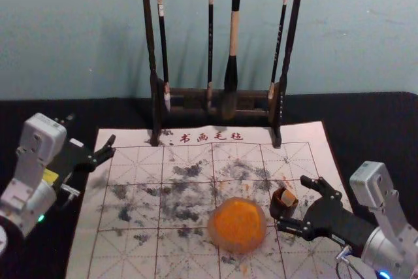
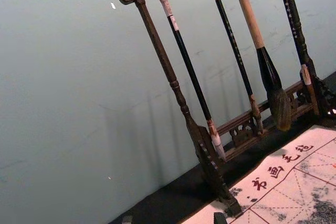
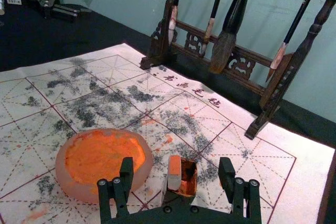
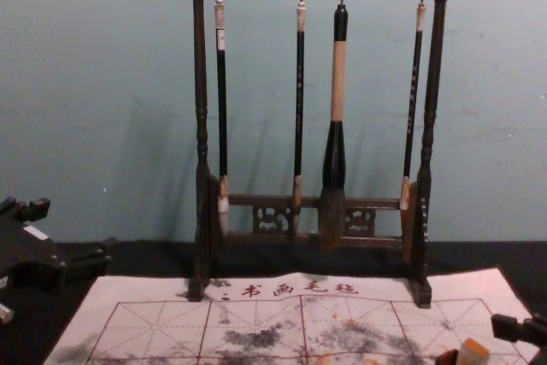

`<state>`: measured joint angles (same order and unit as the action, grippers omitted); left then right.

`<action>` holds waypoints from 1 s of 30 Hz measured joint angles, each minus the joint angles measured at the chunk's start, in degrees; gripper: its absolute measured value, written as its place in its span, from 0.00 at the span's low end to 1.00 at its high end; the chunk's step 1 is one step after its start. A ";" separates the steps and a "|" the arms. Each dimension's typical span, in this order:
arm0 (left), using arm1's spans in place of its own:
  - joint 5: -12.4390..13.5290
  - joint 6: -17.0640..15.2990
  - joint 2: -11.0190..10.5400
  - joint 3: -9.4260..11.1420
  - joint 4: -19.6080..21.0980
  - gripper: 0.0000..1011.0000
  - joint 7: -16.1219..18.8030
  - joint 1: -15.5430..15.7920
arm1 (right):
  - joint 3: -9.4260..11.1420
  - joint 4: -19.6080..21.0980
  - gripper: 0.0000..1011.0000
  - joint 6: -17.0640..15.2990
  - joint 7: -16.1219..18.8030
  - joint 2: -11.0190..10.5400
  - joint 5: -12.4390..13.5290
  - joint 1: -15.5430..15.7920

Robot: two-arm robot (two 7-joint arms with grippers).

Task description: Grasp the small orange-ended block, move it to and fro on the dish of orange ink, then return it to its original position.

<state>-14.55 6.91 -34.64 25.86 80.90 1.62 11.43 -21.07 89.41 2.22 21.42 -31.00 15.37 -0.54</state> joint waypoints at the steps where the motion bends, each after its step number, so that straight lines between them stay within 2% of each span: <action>1: 0.00 0.00 0.00 0.00 0.00 0.99 0.00 0.00 | -0.01 0.00 0.99 0.00 -0.01 -0.01 0.01 -0.01; 4: 0.00 0.00 0.00 0.00 0.00 0.99 0.00 0.00 | -0.03 0.00 0.98 0.01 -0.03 -0.02 0.01 -0.02; 10: 0.00 0.00 0.00 0.00 0.00 0.99 0.00 0.00 | -0.06 0.01 0.86 0.03 -0.04 -0.05 0.03 -0.03; 13: 0.00 0.00 0.00 0.00 0.00 0.99 0.00 0.00 | -0.08 0.00 0.75 0.04 -0.06 -0.06 0.04 -0.03; 14: 0.00 0.00 0.00 0.00 0.00 0.99 0.00 0.00 | -0.08 0.01 0.75 0.05 -0.06 -0.06 0.04 -0.03; 15: 0.00 0.00 0.00 0.00 0.00 0.99 0.00 0.00 | -0.08 0.01 0.70 0.05 -0.07 -0.06 0.05 -0.03; 18: 0.00 0.00 0.00 0.00 0.00 0.99 0.00 0.00 | -0.08 0.01 0.64 0.06 -0.08 -0.07 0.06 -0.03; 20: 0.00 0.00 0.00 0.00 0.00 0.99 0.00 0.00 | -0.08 0.01 0.54 0.08 -0.08 -0.07 0.08 -0.03; 21: 0.00 0.00 0.00 0.00 0.00 0.99 0.00 0.00 | -0.08 0.01 0.54 0.08 -0.08 -0.07 0.08 -0.03; 23: 0.00 0.00 0.00 0.00 0.00 0.99 0.00 0.00 | -0.08 0.01 0.44 0.09 -0.10 -0.07 0.09 -0.03; 28: 0.00 0.00 0.00 0.00 0.00 0.99 0.00 0.00 | -0.08 0.01 0.27 0.10 -0.12 -0.07 0.11 -0.03; 30: 0.00 0.00 0.00 0.00 0.00 0.99 0.00 0.00 | -0.08 0.01 0.24 0.10 -0.12 -0.07 0.11 -0.03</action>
<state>-14.55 6.91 -34.65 25.86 80.90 1.62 11.43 -21.15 89.42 2.32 21.30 -31.07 15.48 -0.57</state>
